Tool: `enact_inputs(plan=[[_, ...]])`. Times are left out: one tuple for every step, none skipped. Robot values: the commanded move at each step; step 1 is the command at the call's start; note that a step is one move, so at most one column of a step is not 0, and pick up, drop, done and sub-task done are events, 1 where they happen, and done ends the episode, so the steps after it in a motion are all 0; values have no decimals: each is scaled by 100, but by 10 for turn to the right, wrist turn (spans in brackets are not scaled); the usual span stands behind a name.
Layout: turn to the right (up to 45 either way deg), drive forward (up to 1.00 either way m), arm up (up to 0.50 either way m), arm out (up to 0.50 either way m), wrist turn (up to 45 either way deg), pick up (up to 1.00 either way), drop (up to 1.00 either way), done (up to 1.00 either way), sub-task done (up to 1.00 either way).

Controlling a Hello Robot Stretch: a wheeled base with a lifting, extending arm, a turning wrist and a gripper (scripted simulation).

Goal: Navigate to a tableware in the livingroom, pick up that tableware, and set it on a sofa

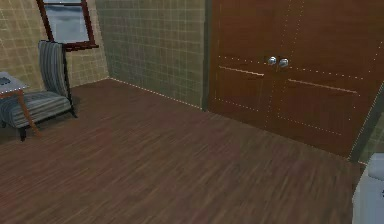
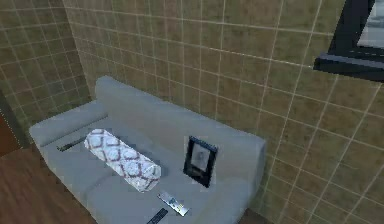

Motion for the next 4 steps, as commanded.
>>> enact_inputs(plan=[[0,35,0,0,0,0,0,0,0],[-450,0,0,0,0,0,0,0,0],[0,100,0,0,0,0,0,0,0],[-30,0,0,0,0,0,0,0,0]])
